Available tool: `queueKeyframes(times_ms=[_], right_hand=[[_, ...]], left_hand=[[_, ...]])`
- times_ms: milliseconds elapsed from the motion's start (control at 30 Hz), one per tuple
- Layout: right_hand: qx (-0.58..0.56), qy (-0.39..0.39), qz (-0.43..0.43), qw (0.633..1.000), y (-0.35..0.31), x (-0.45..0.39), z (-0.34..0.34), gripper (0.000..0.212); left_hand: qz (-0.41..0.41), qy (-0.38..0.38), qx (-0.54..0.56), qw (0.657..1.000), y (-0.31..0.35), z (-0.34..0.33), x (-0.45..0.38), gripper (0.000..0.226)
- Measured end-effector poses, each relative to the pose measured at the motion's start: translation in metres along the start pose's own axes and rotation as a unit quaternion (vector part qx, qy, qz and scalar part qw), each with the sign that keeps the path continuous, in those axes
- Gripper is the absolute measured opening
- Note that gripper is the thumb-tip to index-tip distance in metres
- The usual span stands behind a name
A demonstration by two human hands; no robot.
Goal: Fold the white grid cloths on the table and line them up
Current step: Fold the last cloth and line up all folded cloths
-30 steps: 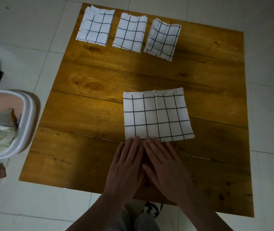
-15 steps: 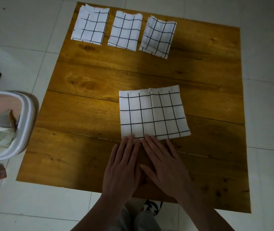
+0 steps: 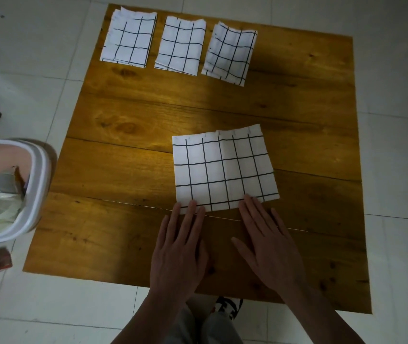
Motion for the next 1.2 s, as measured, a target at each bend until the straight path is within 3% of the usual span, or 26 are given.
queueKeyframes(times_ms=[167, 333, 733, 1000, 1200], right_hand=[[0.006, -0.003, -0.008, 1.000, 0.012, 0.002, 0.000, 0.079], [0.004, 0.024, -0.084, 0.996, 0.037, 0.004, 0.004, 0.077], [-0.029, 0.047, -0.110, 0.992, 0.036, 0.003, 0.004, 0.073], [-0.043, 0.075, -0.124, 0.989, 0.044, 0.016, 0.012, 0.071], [-0.153, 0.109, -0.248, 0.950, 0.060, 0.026, 0.025, 0.064]], left_hand=[[0.008, -0.006, 0.004, 1.000, 0.001, 0.000, 0.000, 0.066], [0.003, -0.005, 0.009, 1.000, 0.002, 0.002, 0.001, 0.067], [0.015, -0.001, 0.004, 1.000, 0.012, 0.005, -0.001, 0.073], [-0.079, -0.015, 0.012, 0.997, 0.064, -0.008, -0.022, 0.071], [-0.094, -0.032, -0.020, 0.995, 0.090, -0.017, -0.019, 0.070]])
Point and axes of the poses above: each hand's wrist, its own x-axis away from the middle knuckle, its own z-axis out of the back of the hand, y = z × x, the point moved 6 cm from there along -x, towards the middle knuckle, and after that the axes turned 2 degrees about -z, right-handed, at the moved point
